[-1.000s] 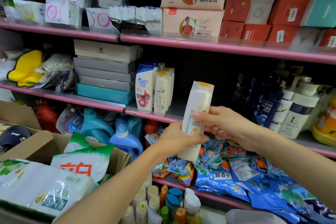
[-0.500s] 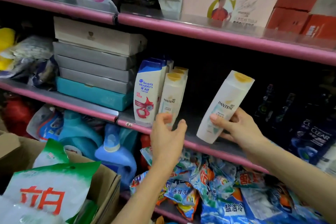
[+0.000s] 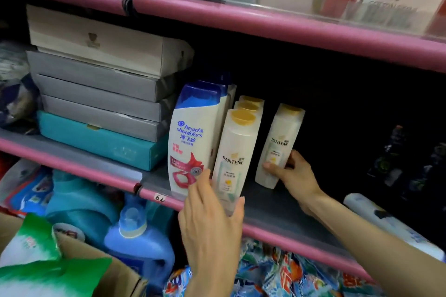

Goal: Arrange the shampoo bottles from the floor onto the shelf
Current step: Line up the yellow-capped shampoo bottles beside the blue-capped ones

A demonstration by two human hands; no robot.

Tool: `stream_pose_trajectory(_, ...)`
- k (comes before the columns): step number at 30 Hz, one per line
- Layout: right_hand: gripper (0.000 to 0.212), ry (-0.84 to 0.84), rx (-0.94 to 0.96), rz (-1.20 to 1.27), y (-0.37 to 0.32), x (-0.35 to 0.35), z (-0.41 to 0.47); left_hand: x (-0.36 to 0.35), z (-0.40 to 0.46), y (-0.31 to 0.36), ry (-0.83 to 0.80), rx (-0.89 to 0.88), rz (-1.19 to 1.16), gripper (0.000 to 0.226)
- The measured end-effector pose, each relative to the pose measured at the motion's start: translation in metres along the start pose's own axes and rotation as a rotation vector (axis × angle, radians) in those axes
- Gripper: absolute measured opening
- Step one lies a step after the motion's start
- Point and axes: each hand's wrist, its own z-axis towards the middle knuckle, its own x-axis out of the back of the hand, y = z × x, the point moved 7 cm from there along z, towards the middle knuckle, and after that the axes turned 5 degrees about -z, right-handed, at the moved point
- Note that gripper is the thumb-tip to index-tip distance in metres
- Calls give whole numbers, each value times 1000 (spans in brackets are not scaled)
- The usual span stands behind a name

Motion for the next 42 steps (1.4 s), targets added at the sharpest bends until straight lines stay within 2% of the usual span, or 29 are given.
stream_pose_trajectory(5,43,25,-8,30,8,-6,13,-6,1,-8,32,37,79,67)
stream_pose_trajectory(9,42,44,-18,20,4,-17,26,-6,2,-10,56,82,50,61)
stream_pose_trajectory(19,29,51,-4,-14,11,-47,44,-11,0,-16,65,108,40,58)
stream_pose_trajectory(30,41,-11,-27,-135,17,-63,48,-12,1,-17,61,103,76,60)
stream_pose_trajectory(42,37,-40,-10,-112,15,-64,43,-12,1,-16,72,92,62,60)
